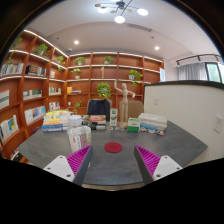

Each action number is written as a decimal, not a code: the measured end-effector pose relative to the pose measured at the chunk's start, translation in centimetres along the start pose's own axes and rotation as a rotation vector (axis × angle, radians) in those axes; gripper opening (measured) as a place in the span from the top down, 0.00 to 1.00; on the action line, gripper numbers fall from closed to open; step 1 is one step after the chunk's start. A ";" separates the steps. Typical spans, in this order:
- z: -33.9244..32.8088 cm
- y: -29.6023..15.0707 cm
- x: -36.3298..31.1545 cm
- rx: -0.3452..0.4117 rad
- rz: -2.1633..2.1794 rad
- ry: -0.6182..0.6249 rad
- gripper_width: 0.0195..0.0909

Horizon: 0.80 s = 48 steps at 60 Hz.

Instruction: Pour water

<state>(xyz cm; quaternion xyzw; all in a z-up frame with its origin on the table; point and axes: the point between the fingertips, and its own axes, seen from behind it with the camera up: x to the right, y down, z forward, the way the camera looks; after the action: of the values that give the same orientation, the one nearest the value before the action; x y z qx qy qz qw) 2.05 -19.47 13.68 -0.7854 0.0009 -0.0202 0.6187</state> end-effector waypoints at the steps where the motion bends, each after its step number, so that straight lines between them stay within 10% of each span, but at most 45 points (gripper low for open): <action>1: 0.0 0.2 -0.2 -0.001 -0.004 -0.005 0.04; 30: 6.2 3.0 -11.4 0.068 0.032 -0.168 0.04; 48: 11.2 3.0 -11.8 0.060 0.016 -0.154 0.40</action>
<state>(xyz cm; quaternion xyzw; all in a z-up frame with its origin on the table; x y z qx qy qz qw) -9.26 -8.98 7.83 -0.7655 -0.0411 0.0454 0.6405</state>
